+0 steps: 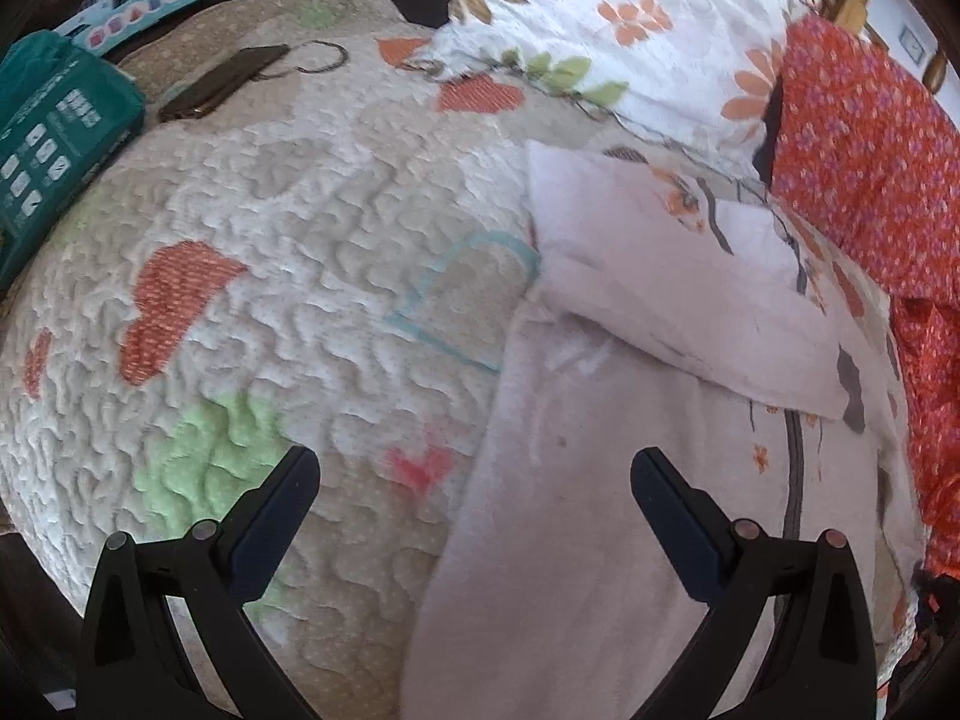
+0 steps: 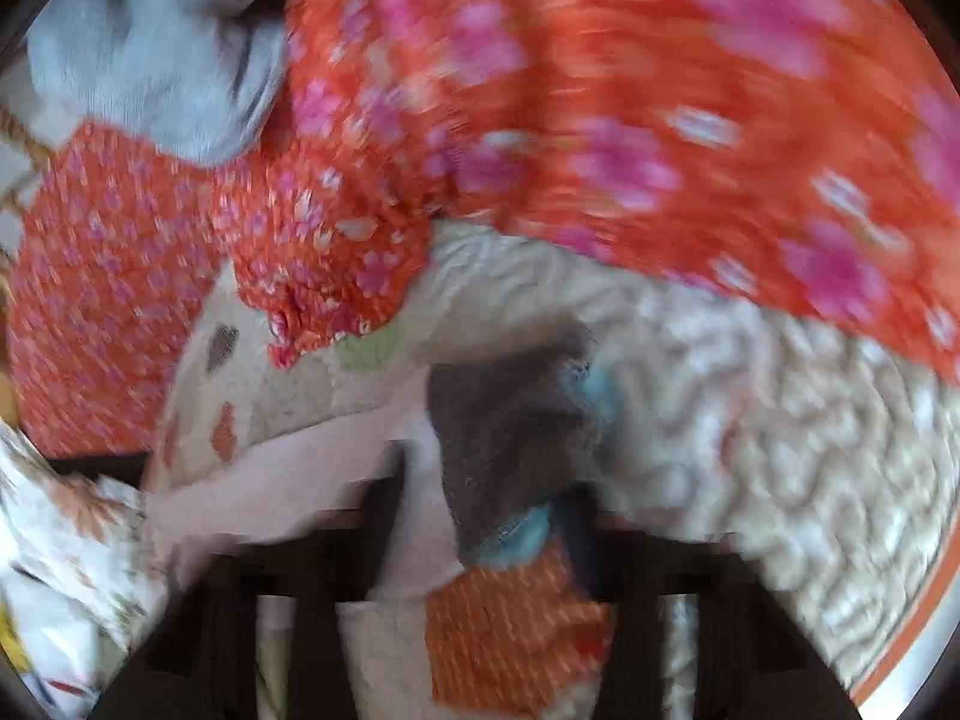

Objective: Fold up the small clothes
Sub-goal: 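Lay the second sleeve across the sweater body with the right tool, release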

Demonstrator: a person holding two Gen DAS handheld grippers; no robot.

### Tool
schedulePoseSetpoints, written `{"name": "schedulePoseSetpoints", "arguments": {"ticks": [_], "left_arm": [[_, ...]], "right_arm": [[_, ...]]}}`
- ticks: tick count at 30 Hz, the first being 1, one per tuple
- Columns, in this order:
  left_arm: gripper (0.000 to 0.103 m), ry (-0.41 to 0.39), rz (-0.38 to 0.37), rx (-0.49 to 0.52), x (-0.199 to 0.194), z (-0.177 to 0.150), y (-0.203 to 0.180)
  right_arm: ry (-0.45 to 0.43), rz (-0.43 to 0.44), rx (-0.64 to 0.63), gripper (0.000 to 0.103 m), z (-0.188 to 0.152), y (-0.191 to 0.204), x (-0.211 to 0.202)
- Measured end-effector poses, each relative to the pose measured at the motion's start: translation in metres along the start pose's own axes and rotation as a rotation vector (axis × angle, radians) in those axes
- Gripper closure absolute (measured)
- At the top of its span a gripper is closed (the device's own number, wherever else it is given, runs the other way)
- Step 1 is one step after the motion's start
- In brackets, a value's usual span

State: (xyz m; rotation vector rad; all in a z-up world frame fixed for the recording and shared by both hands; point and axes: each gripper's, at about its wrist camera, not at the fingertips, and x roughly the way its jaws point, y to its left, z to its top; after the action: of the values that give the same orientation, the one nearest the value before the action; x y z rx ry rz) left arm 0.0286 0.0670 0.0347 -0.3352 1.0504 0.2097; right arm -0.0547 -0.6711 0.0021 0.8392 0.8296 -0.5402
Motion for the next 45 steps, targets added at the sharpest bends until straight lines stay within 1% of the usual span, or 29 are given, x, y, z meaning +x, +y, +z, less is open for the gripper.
{"name": "schedulePoseSetpoints", "arguments": {"ticks": [2,3,4,5,7,8,10,11,12,13,15,16,18,22,24,26,28,30,32,33,37,39,40,41,43,45], "left_arm": [[0.0,-0.025,0.015,-0.033,-0.007,0.005,0.014],[0.0,-0.035,0.021,-0.049,-0.01,0.008,0.021],[0.0,-0.044,0.027,-0.069,-0.013,0.012,0.029],[0.0,-0.053,0.032,-0.096,-0.015,0.016,0.039],[0.0,-0.07,0.025,-0.166,-0.022,0.024,0.058],[0.0,-0.079,0.011,-0.209,-0.027,0.027,0.07],[0.0,-0.094,-0.009,-0.262,-0.034,0.031,0.084],[0.0,-0.101,-0.016,-0.281,-0.038,0.033,0.09],[0.0,-0.112,-0.021,-0.297,-0.042,0.034,0.095],[0.0,-0.119,-0.023,-0.306,-0.045,0.036,0.099],[0.0,-0.128,-0.029,-0.326,-0.05,0.038,0.107],[0.0,-0.129,-0.033,-0.334,-0.051,0.038,0.11],[0.0,-0.128,-0.043,-0.351,-0.053,0.04,0.117],[0.0,-0.134,-0.043,-0.374,-0.057,0.042,0.128],[0.0,-0.143,-0.034,-0.377,-0.06,0.044,0.131],[0.0,-0.153,-0.028,-0.383,-0.063,0.046,0.135],[0.0,-0.156,-0.035,-0.39,-0.064,0.047,0.137],[0.0,-0.155,-0.044,-0.399,-0.065,0.048,0.139],[0.0,-0.154,-0.045,-0.4,-0.065,0.048,0.139],[0.0,-0.153,-0.046,-0.395,-0.065,0.049,0.14],[0.0,-0.15,-0.042,-0.384,-0.064,0.049,0.137],[0.0,-0.15,-0.039,-0.385,-0.064,0.049,0.136],[0.0,-0.15,-0.039,-0.385,-0.064,0.049,0.136],[0.0,-0.149,-0.039,-0.383,-0.064,0.049,0.136],[0.0,-0.144,-0.038,-0.38,-0.063,0.049,0.136],[0.0,-0.137,-0.04,-0.377,-0.061,0.049,0.134]], "right_arm": [[-0.04,-0.036,-0.078,0.098,-0.006,0.029,-0.009],[-0.064,-0.041,-0.149,0.098,-0.011,0.049,-0.017],[-0.084,-0.022,-0.242,0.098,-0.022,0.078,-0.027],[-0.093,0.005,-0.307,0.098,-0.031,0.101,-0.034],[-0.087,0.102,-0.416,0.098,-0.052,0.148,-0.048],[-0.069,0.161,-0.455,0.098,-0.063,0.171,-0.053],[-0.019,0.288,-0.529,0.098,-0.09,0.222,-0.06],[0.006,0.34,-0.557,0.098,-0.103,0.245,-0.062],[0.039,0.401,-0.601,0.098,-0.121,0.276,-0.062],[0.06,0.432,-0.633,0.098,-0.136,0.297,-0.061],[0.109,0.485,-0.718,0.098,-0.176,0.348,-0.054],[0.129,0.502,-0.738,0.098,-0.189,0.364,-0.05],[0.199,0.546,-0.776,0.098,-0.227,0.404,-0.038],[0.28,0.584,-0.834,0.098,-0.288,0.458,-0.021],[0.308,0.584,-0.873,0.098,-0.316,0.482,-0.013],[0.336,0.576,-0.916,0.098,-0.344,0.503,-0.003],[0.358,0.566,-0.945,0.098,-0.364,0.513,0.007],[0.375,0.535,-0.98,0.098,-0.385,0.525,0.02],[0.382,0.493,-0.998,0.098,-0.401,0.534,0.032],[0.402,0.472,-1.004,0.098,-0.408,0.537,0.042],[0.46,0.41,-1.0,0.093,-0.423,0.538,0.069],[0.522,0.415,-0.986,0.08,-0.43,0.537,0.077],[0.55,0.436,-0.984,0.066,-0.433,0.536,0.078],[0.554,0.454,-0.993,0.062,-0.435,0.536,0.075],[0.543,0.493,-1.025,0.062,-0.436,0.536,0.064],[0.534,0.533,-1.03,0.062,-0.432,0.534,0.052]]}}
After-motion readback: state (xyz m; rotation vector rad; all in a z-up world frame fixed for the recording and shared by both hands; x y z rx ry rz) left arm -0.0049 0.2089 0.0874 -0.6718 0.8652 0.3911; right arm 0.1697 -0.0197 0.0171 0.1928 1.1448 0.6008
